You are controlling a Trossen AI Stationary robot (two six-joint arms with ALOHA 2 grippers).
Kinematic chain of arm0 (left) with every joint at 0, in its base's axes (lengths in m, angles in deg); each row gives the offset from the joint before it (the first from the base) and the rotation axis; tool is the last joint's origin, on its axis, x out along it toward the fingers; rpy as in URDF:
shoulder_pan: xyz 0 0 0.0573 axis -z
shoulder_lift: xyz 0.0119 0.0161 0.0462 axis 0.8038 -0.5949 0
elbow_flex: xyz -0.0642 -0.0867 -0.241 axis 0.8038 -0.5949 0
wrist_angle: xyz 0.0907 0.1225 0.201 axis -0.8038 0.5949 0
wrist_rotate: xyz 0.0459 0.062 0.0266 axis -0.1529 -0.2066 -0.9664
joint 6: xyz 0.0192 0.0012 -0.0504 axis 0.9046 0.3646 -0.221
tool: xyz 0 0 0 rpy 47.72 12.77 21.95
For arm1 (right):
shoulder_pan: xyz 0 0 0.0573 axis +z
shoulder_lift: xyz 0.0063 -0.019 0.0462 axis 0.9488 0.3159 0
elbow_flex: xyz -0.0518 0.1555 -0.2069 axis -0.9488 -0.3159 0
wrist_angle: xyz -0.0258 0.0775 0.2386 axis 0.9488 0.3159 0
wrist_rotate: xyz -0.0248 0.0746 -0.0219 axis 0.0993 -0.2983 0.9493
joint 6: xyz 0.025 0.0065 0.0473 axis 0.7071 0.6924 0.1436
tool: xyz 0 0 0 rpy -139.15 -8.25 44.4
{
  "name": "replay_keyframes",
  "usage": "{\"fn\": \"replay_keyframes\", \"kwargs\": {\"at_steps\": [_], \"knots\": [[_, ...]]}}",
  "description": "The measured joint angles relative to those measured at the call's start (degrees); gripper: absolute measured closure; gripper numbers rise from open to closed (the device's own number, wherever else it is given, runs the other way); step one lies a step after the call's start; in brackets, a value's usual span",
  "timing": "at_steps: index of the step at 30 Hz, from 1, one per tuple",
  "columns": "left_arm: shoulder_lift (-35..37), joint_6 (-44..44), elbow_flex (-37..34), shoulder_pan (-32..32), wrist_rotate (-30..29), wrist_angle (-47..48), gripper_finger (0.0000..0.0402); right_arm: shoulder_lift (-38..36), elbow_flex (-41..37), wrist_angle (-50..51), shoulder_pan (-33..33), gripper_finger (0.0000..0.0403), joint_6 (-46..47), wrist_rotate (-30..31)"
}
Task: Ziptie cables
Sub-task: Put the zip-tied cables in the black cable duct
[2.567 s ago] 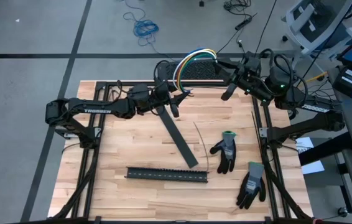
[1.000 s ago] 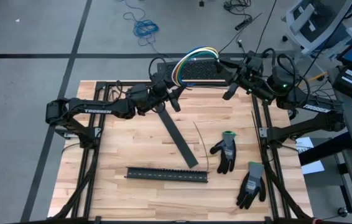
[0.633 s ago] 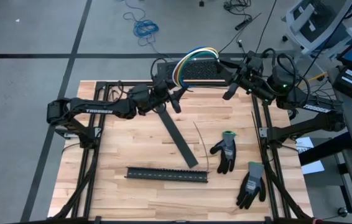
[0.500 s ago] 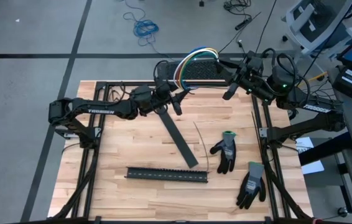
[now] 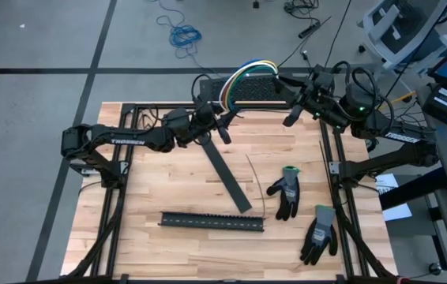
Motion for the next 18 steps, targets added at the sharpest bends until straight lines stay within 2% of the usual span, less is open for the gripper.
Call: {"fn": "replay_keyframes", "kwargs": {"at_steps": [2,4,9,18], "knots": [[0.00,-2.84,0.00,-0.02,-0.19,0.04,0.0357,0.00,0.00,0.04,0.00,0.0387,0.02,-0.02],[0.00,-6.16,0.00,-0.19,-1.18,-0.14,0.0383,0.00,0.01,0.04,0.00,0.0387,0.01,0.00],[0.18,-7.41,0.00,-0.42,-2.63,2.05,0.0391,-0.04,0.05,3.07,0.04,0.0387,0.10,0.02],[9.81,-8.85,0.01,0.20,-3.87,28.21,0.0392,-0.74,0.07,32.98,1.19,0.0395,10.20,-0.16]]}}
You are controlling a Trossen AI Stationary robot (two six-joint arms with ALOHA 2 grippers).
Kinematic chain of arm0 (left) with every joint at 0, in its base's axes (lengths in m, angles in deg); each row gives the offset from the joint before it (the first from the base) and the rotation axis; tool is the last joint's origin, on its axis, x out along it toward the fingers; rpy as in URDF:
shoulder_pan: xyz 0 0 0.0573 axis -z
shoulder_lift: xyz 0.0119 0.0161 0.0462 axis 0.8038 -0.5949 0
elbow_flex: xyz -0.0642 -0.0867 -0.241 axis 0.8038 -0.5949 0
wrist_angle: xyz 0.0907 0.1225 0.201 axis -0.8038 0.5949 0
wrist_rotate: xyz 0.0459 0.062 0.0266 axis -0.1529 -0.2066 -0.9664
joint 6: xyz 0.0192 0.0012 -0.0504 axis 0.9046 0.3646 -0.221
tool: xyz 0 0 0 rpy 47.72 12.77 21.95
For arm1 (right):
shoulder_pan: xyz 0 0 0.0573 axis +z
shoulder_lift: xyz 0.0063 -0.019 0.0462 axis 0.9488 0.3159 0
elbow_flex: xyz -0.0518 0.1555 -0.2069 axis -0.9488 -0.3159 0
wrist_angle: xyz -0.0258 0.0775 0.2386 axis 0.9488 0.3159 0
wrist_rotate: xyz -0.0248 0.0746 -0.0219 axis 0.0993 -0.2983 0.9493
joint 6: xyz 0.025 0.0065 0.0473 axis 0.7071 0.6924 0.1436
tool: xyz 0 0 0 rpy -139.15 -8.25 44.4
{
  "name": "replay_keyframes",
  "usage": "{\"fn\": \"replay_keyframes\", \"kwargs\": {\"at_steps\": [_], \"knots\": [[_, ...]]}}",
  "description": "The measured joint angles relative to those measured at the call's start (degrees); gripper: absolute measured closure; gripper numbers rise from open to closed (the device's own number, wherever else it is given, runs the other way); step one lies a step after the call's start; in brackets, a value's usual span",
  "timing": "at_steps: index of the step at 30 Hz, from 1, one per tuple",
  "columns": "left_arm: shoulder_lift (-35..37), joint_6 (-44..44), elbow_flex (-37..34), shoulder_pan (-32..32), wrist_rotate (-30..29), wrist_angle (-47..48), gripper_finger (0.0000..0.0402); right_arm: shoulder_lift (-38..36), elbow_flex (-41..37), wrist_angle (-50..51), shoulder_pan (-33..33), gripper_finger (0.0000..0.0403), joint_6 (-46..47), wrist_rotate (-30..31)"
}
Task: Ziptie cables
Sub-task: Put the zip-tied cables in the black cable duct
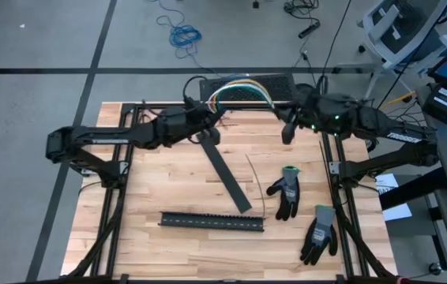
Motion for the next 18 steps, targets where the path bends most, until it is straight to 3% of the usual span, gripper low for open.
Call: {"fn": "replay_keyframes", "kwargs": {"at_steps": [10,18], "knots": [[11.93,-11.46,0.04,9.40,3.91,36.30,0.0392,3.71,-0.02,21.42,7.63,0.0396,14.27,-13.24],[16.52,-21.11,0.04,18.40,13.56,58.31,0.0392,13.16,-0.02,22.91,16.04,0.0396,19.22,-26.47]]}}
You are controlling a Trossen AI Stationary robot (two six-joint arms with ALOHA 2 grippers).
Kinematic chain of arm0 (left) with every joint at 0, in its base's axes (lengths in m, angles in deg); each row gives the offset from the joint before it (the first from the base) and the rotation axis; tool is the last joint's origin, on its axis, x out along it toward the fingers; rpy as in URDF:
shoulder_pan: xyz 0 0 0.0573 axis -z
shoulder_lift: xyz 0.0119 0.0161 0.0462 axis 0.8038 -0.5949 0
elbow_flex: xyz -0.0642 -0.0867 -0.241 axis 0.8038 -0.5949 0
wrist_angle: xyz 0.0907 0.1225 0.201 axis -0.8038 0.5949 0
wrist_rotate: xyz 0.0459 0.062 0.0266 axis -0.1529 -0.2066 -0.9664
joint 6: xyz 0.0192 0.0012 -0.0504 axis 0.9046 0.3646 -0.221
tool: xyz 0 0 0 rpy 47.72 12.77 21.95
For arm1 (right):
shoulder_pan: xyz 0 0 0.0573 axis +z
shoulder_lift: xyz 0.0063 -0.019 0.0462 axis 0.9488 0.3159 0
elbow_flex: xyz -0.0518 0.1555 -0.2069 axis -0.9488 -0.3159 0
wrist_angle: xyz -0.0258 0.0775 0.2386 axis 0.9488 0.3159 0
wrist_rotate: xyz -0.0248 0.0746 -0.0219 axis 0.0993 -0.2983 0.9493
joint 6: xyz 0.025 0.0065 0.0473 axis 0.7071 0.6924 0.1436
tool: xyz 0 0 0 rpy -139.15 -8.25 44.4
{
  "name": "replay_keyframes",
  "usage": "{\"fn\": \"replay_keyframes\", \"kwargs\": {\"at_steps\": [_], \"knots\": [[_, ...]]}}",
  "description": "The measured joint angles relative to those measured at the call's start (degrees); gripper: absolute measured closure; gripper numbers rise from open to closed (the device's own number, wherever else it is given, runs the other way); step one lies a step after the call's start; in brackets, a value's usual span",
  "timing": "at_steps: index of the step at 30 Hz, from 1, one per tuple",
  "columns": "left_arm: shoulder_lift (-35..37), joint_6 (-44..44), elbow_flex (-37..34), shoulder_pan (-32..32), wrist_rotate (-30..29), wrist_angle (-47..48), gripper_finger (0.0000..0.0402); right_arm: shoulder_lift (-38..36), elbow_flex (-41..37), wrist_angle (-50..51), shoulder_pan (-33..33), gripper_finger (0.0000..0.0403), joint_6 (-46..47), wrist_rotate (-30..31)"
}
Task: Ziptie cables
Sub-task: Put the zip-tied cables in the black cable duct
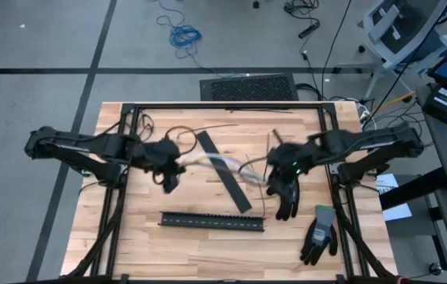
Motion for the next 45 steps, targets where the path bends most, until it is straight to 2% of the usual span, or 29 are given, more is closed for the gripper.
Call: {"fn": "replay_keyframes", "kwargs": {"at_steps": [6,13,19,23,26,30,34,38,45], "knots": [[-0.52,-1.45,0.00,4.09,6.74,6.33,0.0392,6.55,0.00,-4.29,4.53,0.0394,4.36,-4.24],[-5.42,-1.43,-1.53,6.88,15.28,6.86,0.0392,11.05,-0.02,-8.22,6.51,0.0393,10.48,-9.41],[-11.18,-0.01,-5.15,10.76,20.63,3.00,0.0392,14.95,-0.02,-8.77,9.57,0.0393,13.12,-8.50],[-14.87,-3.59,-6.56,13.34,23.99,-3.64,0.0392,17.05,-0.02,-7.96,12.03,0.0392,13.33,-8.73],[-17.17,-7.26,-6.54,15.30,23.09,-6.12,0.0392,18.65,-0.02,-6.80,14.17,0.0392,12.85,-7.99],[-19.94,-13.70,-6.47,17.09,17.81,-6.87,0.0392,20.48,0.02,-6.06,16.97,0.0392,11.91,-4.88],[-22.03,-16.25,-6.43,18.69,17.32,-7.67,0.0392,22.03,0.04,-6.75,19.22,0.0392,12.69,-2.43],[-23.19,-14.67,-6.34,19.89,15.41,-6.54,0.0392,22.08,0.07,-8.10,20.91,0.0392,16.28,-0.06],[-22.97,-6.07,-5.40,19.49,15.26,2.71,0.0392,22.21,0.04,-12.86,21.59,0.0392,22.45,3.13]]}}
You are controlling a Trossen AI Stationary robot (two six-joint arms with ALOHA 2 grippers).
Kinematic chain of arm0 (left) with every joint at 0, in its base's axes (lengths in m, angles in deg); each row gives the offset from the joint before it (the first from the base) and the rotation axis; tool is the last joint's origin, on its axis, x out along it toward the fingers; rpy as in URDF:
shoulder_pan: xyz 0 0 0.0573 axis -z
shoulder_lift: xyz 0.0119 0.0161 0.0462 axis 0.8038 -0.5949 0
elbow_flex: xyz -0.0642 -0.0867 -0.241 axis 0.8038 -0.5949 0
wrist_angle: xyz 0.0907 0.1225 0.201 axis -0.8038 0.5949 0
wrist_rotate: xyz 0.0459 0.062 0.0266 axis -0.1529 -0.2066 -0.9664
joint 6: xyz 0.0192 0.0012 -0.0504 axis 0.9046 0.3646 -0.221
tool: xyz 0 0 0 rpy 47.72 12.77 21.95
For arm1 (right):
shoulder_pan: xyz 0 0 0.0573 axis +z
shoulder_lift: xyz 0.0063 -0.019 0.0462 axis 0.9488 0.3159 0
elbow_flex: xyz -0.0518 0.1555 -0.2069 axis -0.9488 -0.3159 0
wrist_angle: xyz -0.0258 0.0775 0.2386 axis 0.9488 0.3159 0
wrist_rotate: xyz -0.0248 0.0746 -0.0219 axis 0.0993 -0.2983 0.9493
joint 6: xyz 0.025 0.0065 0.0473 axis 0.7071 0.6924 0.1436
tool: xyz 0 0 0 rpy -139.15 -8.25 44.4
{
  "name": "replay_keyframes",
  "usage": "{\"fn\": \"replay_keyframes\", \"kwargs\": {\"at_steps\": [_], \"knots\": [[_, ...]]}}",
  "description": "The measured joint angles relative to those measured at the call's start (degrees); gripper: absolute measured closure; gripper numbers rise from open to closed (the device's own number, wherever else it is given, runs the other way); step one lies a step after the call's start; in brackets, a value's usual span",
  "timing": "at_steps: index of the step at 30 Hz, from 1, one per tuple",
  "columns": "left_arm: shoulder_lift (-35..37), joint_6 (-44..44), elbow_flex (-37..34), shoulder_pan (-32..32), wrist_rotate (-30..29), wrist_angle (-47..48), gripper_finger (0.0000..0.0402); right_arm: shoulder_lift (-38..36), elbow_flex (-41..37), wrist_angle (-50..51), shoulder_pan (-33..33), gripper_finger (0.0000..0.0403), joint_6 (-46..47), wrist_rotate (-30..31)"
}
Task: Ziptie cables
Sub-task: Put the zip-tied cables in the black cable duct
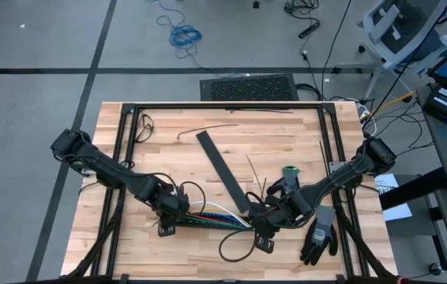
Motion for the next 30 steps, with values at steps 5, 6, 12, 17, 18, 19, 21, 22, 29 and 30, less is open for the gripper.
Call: {"fn": "replay_keyframes", "kwargs": {"at_steps": [5,6,12,17,18,19,21,22,29,30], "knots": [[0.02,7.03,1.26,0.04,0.07,4.15,0.0392,1.00,0.03,-0.54,-0.02,0.0392,3.35,0.27],[0.02,7.88,1.27,0.04,0.04,4.37,0.0392,1.34,0.02,-0.52,-0.02,0.0392,3.56,0.26],[0.00,11.10,1.55,-0.04,-2.05,7.50,0.0393,2.60,-0.02,-1.69,-0.17,0.0391,4.98,0.37],[0.00,12.02,3.59,0.00,-4.89,11.59,0.0393,2.56,-0.02,-2.61,-0.57,0.0391,4.96,0.52],[0.00,11.16,4.05,0.07,-4.92,11.60,0.0393,2.54,-0.02,-2.43,-0.57,0.0391,4.92,0.20],[-0.02,10.41,4.37,0.18,-4.92,11.41,0.0393,2.54,-0.02,-2.06,-0.57,0.0391,4.77,0.03],[-0.05,9.49,4.42,0.57,-5.00,9.98,0.0393,2.52,-0.04,-0.44,-0.57,0.0391,4.71,-0.31],[-0.07,9.28,4.40,0.85,-5.12,9.44,0.0393,2.52,-0.04,0.13,-0.57,0.0391,4.63,-0.33],[-1.88,9.23,3.41,2.28,-7.25,6.04,0.0393,2.47,-0.02,3.46,-0.57,0.0391,2.61,-0.18],[-2.45,9.23,3.18,2.37,-7.16,5.44,0.0393,2.47,-0.04,3.46,-0.57,0.0391,2.37,-0.21]]}}
